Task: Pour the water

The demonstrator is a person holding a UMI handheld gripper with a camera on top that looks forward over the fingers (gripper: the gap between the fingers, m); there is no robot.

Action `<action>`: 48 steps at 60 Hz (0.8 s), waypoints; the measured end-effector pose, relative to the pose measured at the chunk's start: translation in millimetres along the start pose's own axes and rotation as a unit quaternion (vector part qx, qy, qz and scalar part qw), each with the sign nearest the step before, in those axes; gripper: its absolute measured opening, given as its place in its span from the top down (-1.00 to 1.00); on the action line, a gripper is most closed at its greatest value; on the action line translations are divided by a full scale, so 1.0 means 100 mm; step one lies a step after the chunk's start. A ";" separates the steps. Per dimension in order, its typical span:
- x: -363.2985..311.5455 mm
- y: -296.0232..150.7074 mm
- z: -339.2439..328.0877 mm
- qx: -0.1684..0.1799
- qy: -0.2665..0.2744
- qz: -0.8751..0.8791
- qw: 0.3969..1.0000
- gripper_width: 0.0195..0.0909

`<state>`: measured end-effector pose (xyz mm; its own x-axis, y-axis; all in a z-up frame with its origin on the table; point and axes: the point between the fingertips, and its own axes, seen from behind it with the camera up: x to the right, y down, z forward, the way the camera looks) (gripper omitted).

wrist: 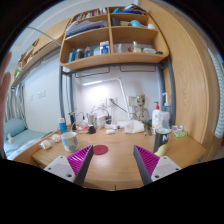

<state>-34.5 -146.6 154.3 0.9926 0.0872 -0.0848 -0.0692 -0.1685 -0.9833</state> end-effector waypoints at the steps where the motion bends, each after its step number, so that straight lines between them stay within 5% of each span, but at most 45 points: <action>1: 0.10 0.06 0.04 -0.002 0.003 0.000 1.000 -0.77; 14: 1.48 0.79 -0.35 0.002 0.084 0.007 0.996 -0.75; 38: 2.08 0.42 0.59 0.042 0.093 -0.013 0.995 -0.73; 42: 2.10 0.36 0.70 0.047 0.092 -0.018 0.994 -0.57; 48: 2.16 0.35 0.82 0.043 0.095 -0.024 0.994 -0.02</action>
<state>169.1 -52.9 88.0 0.9953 -0.0962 -0.0134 -0.0215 -0.0837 -0.9963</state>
